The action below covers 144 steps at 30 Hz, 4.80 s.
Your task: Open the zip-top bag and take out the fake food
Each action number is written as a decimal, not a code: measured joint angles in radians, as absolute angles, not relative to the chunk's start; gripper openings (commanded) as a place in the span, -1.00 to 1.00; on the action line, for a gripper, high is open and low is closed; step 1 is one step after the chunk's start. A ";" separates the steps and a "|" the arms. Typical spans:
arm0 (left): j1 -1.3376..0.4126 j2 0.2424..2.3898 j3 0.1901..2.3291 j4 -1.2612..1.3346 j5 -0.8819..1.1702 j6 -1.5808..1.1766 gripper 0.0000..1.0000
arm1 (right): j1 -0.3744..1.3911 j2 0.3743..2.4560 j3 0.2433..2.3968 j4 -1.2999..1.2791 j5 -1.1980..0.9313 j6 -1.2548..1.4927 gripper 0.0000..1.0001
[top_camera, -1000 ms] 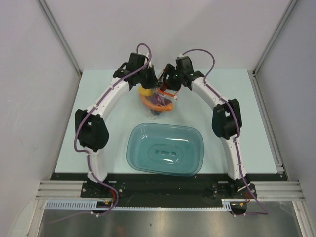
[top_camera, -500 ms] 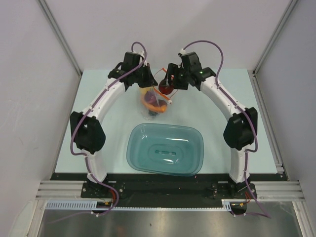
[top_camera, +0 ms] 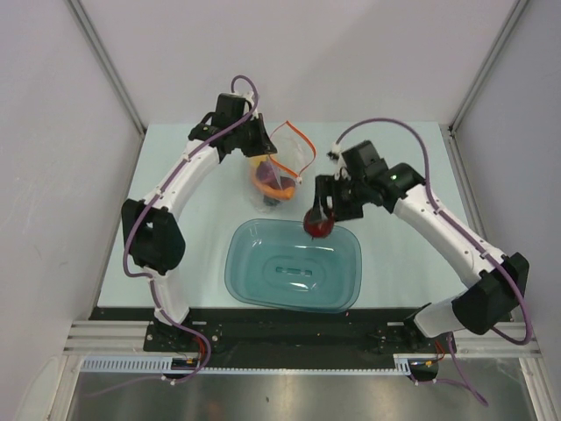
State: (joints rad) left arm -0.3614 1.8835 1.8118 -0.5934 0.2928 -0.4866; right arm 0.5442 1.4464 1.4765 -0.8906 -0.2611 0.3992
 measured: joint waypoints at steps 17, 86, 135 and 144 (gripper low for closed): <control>-0.361 1.883 1.812 -0.593 0.303 -0.469 -1.00 | 0.625 1.588 1.230 -1.099 -0.390 0.364 -0.73; -0.372 1.864 1.787 -0.588 0.319 -0.490 -1.00 | 0.518 2.167 2.012 -0.547 -0.366 0.523 0.34; -0.411 1.855 1.795 -0.601 0.347 -0.496 -1.00 | 0.515 2.178 2.031 -0.670 -0.246 0.371 -0.46; -0.385 1.849 1.758 -0.590 0.341 -0.494 -1.00 | 0.537 1.925 1.941 -0.764 -0.197 0.248 -0.47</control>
State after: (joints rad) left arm -0.3847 1.8492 1.7576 -0.5903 0.3408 -0.4942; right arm 0.5365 1.9251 1.9408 -0.7639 -0.1974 0.2478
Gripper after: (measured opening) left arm 0.005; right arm 0.628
